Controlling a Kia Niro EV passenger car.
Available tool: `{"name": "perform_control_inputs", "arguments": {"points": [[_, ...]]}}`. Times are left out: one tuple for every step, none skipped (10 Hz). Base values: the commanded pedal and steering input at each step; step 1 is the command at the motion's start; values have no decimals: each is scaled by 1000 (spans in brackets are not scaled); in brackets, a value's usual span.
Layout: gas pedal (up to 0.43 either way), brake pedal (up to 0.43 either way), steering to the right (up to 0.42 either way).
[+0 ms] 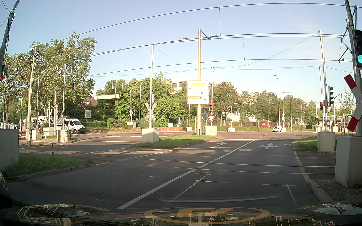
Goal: Follow the waypoints while adhering to traffic rules and regulations
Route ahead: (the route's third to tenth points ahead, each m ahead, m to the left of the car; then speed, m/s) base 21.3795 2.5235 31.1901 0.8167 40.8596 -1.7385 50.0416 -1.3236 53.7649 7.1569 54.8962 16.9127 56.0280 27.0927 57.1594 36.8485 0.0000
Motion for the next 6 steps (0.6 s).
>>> {"name": "perform_control_inputs", "arguments": {"points": [[0, 299, 248], [0, 293, 248], [0, 293, 248], [0, 299, 248], [0, 293, 248], [0, 299, 248]]}}
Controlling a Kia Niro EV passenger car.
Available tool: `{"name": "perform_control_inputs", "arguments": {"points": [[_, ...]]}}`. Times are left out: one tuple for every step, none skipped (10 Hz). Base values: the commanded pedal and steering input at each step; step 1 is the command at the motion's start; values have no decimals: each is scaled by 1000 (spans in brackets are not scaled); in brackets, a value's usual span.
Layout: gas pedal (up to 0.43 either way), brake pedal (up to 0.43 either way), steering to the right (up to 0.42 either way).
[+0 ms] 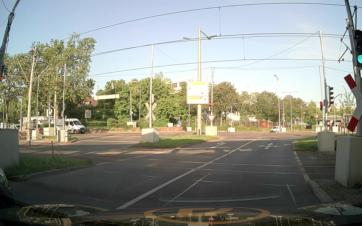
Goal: Follow the waypoints while adhering to traffic rules and regulations
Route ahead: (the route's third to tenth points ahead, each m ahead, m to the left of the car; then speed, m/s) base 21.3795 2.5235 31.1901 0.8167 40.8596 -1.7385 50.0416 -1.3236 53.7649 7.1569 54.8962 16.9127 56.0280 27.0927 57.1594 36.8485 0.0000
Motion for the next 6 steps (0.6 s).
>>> {"name": "perform_control_inputs", "arguments": {"points": [[0, 299, 248], [0, 293, 248], [0, 299, 248], [0, 274, 248], [0, 0, 248], [118, 0, 248]]}}
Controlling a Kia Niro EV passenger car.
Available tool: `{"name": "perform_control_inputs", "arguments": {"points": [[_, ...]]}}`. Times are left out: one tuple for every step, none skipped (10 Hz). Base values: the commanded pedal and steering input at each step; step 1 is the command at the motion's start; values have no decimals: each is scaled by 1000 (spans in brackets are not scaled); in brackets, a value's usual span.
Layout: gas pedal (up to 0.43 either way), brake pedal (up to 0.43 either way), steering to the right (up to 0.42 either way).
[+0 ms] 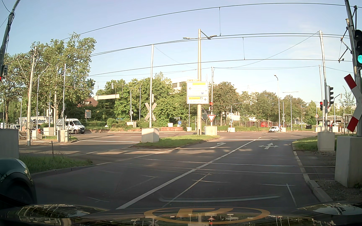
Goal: Follow the waypoints while adhering to traffic rules and regulations
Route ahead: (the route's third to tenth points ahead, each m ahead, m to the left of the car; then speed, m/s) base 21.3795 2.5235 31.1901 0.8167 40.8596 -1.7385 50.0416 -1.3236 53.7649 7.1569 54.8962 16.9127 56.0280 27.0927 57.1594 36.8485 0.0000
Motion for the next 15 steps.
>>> {"name": "perform_control_inputs", "arguments": {"points": [[390, 0, 248], [398, 0, 248], [421, 0, 247], [421, 0, 245], [98, 0, 238], [0, 0, 228], [0, 146, 227], [0, 159, 231], [0, 146, 234], [0, 0, 235], [0, 0, 235], [8, 0, 235], [130, 0, 235], [248, 0, 235], [280, 0, 235]]}}
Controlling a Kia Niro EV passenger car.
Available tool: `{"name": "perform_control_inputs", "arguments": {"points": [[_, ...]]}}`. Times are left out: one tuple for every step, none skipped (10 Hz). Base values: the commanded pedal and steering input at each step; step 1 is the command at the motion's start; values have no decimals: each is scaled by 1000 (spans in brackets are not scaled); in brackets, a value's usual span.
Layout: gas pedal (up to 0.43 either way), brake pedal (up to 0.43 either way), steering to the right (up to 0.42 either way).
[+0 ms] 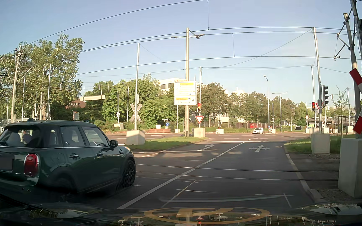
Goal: Follow the waypoints while adhering to traffic rules and regulations
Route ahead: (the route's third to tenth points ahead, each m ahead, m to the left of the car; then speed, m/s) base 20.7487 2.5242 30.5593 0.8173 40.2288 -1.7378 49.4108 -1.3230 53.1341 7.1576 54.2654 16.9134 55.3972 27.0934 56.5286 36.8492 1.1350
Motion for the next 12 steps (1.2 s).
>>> {"name": "perform_control_inputs", "arguments": {"points": [[350, 0, 236], [350, 0, 238], [350, 0, 238], [350, 0, 238], [350, 0, 238], [370, 0, 238], [398, 0, 238], [409, 0, 238], [429, 0, 238], [441, 0, 238], [449, 0, 238], [480, 0, 237]]}}
